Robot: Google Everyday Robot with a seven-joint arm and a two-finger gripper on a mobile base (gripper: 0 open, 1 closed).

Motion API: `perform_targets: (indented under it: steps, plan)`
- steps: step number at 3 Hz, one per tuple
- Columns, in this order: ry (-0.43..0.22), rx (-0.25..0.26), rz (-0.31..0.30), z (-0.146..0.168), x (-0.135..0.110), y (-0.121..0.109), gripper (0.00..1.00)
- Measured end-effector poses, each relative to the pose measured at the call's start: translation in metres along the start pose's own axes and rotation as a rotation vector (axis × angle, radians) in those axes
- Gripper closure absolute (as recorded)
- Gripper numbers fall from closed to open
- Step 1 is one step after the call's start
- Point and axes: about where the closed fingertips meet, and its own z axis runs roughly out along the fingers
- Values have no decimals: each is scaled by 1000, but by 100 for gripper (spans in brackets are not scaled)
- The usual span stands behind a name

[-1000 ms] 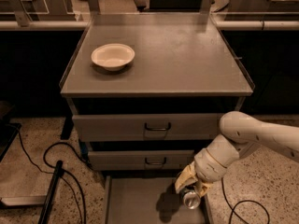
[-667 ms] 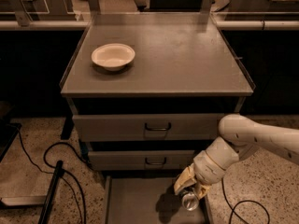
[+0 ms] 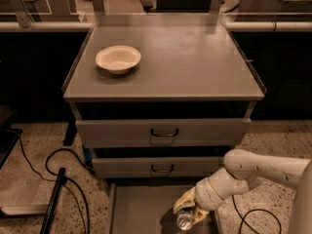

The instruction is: Place redbull can into bottom drawer

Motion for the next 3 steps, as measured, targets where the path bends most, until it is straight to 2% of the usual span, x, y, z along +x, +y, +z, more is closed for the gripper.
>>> perform_targets:
  steps: [1, 2, 3]
  plan:
    - [-11, -42, 54, 24, -25, -7, 100]
    - [-8, -44, 61, 28, -27, -9, 100]
    - [-4, -48, 94, 45, -34, -14, 100]
